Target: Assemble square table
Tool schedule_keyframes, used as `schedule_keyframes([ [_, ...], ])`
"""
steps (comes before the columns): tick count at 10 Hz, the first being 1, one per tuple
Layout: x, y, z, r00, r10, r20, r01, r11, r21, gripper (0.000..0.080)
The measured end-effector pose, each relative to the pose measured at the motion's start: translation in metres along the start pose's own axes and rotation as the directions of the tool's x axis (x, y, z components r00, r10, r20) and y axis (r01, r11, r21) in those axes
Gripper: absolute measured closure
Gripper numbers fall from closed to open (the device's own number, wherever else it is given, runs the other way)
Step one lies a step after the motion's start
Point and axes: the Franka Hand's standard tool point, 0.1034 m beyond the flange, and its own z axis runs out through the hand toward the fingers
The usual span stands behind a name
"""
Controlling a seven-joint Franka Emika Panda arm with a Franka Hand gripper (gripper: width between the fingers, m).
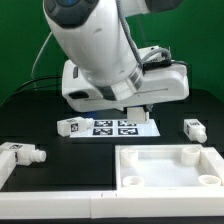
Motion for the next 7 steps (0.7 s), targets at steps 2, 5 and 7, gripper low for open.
schedule_keyframes([
  [2,0.005,-0.003,-0.006,0.99,-0.006,-0.143,0.005,1.0,-0.011,0.0512],
  [5,0.016,-0.07,-0.066,0.907,-0.108,-0.408,0.097,0.994,-0.048,0.0512],
  [7,0.015,-0.068,-0.066,0.826,-0.119,-0.551,0.097,0.993,-0.068,0.0512],
])
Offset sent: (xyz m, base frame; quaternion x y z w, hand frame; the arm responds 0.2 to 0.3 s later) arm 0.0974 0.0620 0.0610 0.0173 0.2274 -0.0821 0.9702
